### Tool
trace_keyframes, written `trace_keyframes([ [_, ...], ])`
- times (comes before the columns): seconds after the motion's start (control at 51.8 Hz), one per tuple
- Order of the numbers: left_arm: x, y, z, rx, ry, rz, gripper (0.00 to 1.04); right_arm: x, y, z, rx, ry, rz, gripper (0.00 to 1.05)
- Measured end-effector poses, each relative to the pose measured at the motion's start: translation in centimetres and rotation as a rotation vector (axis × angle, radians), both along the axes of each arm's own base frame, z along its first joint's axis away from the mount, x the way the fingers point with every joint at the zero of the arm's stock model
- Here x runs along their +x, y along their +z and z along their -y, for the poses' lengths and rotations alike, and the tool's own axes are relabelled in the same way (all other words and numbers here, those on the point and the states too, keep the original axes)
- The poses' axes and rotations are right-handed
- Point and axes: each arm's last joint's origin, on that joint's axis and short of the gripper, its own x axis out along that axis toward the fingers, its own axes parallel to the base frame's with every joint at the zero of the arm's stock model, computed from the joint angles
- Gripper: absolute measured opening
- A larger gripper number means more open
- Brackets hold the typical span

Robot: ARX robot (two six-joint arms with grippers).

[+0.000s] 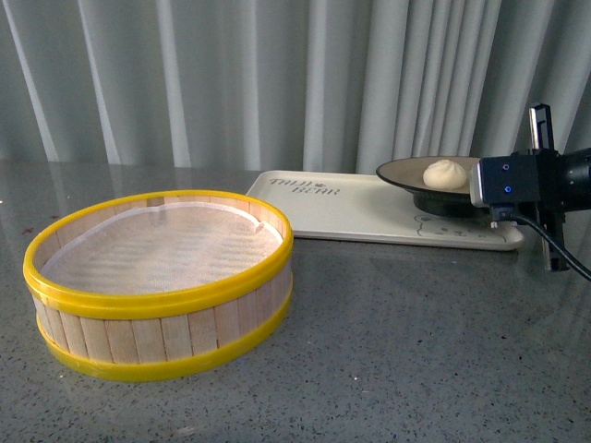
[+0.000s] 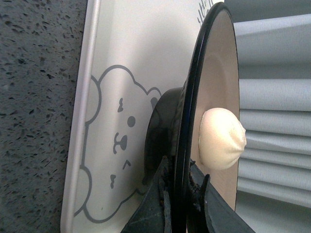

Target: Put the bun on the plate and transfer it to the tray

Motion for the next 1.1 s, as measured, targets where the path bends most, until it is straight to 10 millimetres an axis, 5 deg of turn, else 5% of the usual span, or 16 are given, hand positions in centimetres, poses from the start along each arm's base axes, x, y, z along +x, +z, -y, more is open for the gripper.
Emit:
trace_keyframes([
  [0.599,0.0,0.0,0.0,0.0,0.0,0.0,0.98,1.4,-2.2,-3.2,0.004,0.051,0.009,0.04],
  [0.966,0.0,0.0,0.0,0.0,0.0,0.0,0.98,-1.7,-1.6,-3.8,0.067,0.038,0.004,0.65],
  [1.101,0.0,0.0,0.0,0.0,0.0,0.0,0.98,-5.0,1.7,-4.7,0.179,0.019,0.06,0.9],
])
